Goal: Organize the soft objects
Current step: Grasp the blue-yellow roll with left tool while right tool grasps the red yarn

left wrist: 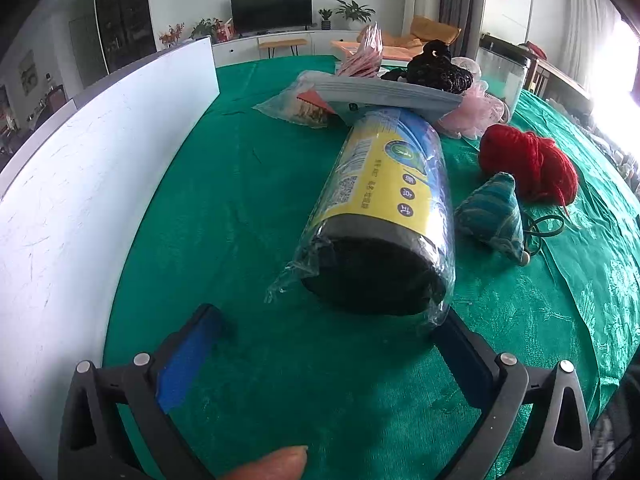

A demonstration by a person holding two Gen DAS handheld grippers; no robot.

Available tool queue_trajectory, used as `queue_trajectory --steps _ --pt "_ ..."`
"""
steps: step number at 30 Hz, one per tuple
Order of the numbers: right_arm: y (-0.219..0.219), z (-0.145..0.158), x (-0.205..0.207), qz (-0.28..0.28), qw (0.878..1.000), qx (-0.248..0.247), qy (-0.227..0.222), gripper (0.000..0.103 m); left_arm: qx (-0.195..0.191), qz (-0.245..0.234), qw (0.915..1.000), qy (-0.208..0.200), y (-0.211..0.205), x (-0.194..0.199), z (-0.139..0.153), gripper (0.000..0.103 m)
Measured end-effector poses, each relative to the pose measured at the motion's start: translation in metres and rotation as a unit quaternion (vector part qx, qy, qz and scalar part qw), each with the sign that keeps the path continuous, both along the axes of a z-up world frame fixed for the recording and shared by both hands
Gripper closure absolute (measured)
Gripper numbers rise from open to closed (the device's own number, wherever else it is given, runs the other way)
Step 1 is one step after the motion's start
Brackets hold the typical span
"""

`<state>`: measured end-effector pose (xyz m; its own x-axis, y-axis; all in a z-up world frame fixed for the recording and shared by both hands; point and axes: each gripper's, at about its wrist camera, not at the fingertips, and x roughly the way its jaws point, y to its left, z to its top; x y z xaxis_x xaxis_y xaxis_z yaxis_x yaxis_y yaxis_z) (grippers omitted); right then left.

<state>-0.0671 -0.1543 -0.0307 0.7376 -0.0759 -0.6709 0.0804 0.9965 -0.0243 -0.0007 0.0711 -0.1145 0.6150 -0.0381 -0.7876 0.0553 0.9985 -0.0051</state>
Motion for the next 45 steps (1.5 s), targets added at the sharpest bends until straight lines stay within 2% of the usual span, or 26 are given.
queue_trajectory --steps 5,7,14,17,26,34,38,45 --pt "0.010 -0.032 0.008 0.013 1.000 0.007 0.014 0.010 0.000 0.000 1.0000 0.000 0.000 0.000 0.000 0.000" --pt "0.011 -0.036 0.009 0.011 1.000 0.004 0.017 0.010 0.000 0.000 1.0000 0.000 0.000 0.000 0.000 0.000" --pt "0.023 -0.043 0.004 0.013 1.000 -0.014 0.007 0.010 0.000 0.000 1.0000 0.000 0.000 0.000 0.000 0.000" --pt "0.027 -0.045 0.004 0.009 1.000 -0.005 0.010 0.010 -0.001 0.000 1.0000 0.000 0.000 0.000 0.000 0.000" --pt "0.031 -0.044 0.016 -0.010 0.999 0.007 0.036 0.010 -0.002 0.000 1.0000 0.000 0.000 0.000 0.000 0.000" --pt "0.027 -0.058 0.031 0.003 0.995 0.028 0.098 0.010 -0.001 0.001 1.0000 0.000 0.000 0.001 0.000 0.000" --pt "0.031 -0.061 0.043 0.019 0.994 0.016 0.103 0.010 -0.002 0.001 1.0000 0.000 0.000 0.001 0.000 0.000" --pt "0.021 -0.074 0.057 0.014 0.994 0.029 0.109 0.009 -0.002 0.001 1.0000 0.000 0.000 0.001 0.000 0.000"
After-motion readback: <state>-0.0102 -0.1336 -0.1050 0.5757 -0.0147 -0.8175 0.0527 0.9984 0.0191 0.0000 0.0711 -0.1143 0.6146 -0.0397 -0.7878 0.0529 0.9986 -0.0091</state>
